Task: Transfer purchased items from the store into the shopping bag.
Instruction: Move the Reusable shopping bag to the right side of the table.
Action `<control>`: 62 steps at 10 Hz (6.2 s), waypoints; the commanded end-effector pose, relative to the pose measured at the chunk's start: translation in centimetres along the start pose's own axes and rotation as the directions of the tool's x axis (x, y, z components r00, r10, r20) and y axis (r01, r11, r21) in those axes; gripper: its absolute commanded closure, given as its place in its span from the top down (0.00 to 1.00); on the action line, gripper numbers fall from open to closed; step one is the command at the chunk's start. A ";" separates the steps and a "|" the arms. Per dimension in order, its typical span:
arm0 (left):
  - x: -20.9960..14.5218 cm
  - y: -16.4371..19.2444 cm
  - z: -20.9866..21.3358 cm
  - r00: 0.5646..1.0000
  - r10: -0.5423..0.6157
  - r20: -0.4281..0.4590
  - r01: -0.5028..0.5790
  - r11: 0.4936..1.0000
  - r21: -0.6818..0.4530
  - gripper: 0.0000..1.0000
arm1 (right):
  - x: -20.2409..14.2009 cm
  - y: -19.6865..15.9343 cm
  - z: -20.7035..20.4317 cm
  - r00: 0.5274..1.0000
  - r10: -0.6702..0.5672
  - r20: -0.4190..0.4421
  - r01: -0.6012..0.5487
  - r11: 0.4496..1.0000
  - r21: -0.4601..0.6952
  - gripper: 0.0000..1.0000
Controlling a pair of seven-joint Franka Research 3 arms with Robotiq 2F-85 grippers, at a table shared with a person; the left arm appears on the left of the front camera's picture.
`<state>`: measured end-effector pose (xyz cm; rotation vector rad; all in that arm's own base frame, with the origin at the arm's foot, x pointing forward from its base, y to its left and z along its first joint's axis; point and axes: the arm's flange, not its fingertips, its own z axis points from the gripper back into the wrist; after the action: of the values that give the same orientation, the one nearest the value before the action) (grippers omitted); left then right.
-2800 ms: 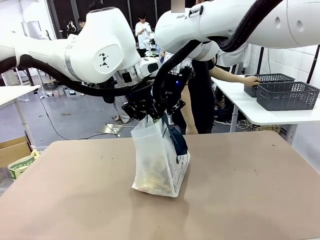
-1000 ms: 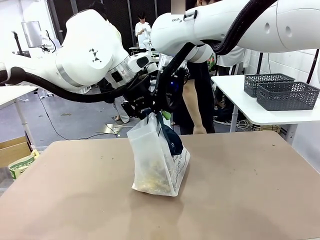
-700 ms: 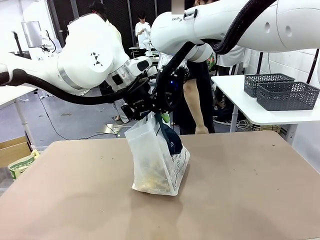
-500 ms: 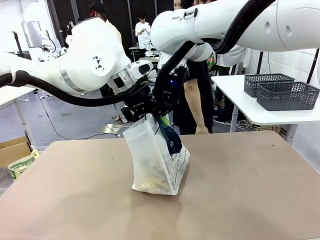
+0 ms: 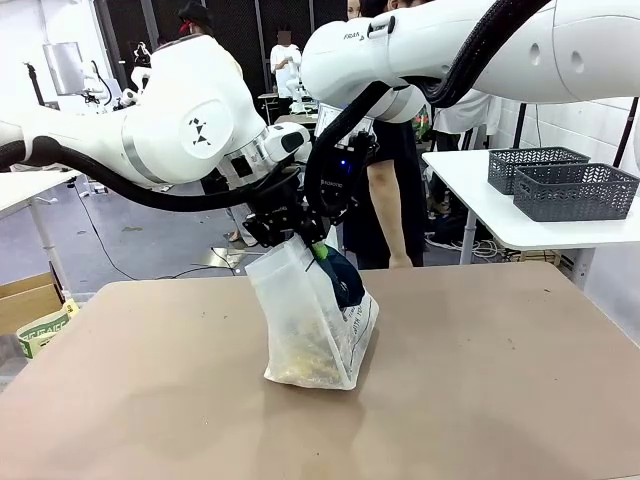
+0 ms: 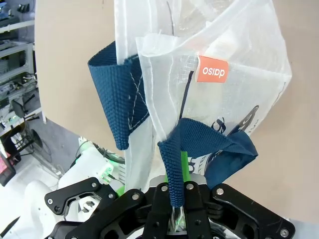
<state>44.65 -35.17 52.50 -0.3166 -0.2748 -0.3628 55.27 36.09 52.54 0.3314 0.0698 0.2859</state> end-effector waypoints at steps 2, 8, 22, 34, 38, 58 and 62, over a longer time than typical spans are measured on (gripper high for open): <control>-0.2 -0.3 0.3 1.000 0.010 0.023 -0.011 1.000 0.019 0.00 | 0.6 0.4 0.3 1.000 -0.009 0.002 0.009 0.999 0.045 0.00; -0.9 -0.7 0.5 0.999 0.012 0.033 -0.013 0.999 0.033 0.00 | 0.4 -0.6 0.7 0.999 0.049 -0.008 -0.048 0.996 0.072 0.00; -0.1 -0.6 0.4 1.000 -0.004 0.014 0.004 1.000 0.006 0.00 | 0.1 -9.1 4.3 0.989 0.113 0.093 -0.136 0.946 0.295 1.00; -0.1 -0.6 0.4 1.000 -0.004 0.014 0.004 1.000 0.006 0.00 | -9.1 -22.8 6.2 0.483 0.780 0.398 -0.786 0.587 -0.196 1.00; -0.1 -0.6 0.4 1.000 -0.004 0.014 0.004 1.000 0.006 0.00 | -8.3 -23.4 5.9 0.394 0.788 0.473 -0.831 0.525 -0.183 1.00; 1.0 -0.4 15.8 0.977 0.212 -0.007 -0.191 0.891 0.411 0.00 | -8.4 -22.8 6.1 0.402 0.798 0.450 -0.823 0.530 -0.205 1.00; -2.1 4.2 20.9 0.963 0.259 0.073 -0.263 0.853 0.450 0.00 | -8.4 -22.8 6.1 0.402 0.798 0.450 -0.823 0.530 -0.205 1.00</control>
<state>40.91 -24.96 70.03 0.0977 -0.2750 -0.0188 54.00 11.10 50.95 0.4782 -0.6471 1.1984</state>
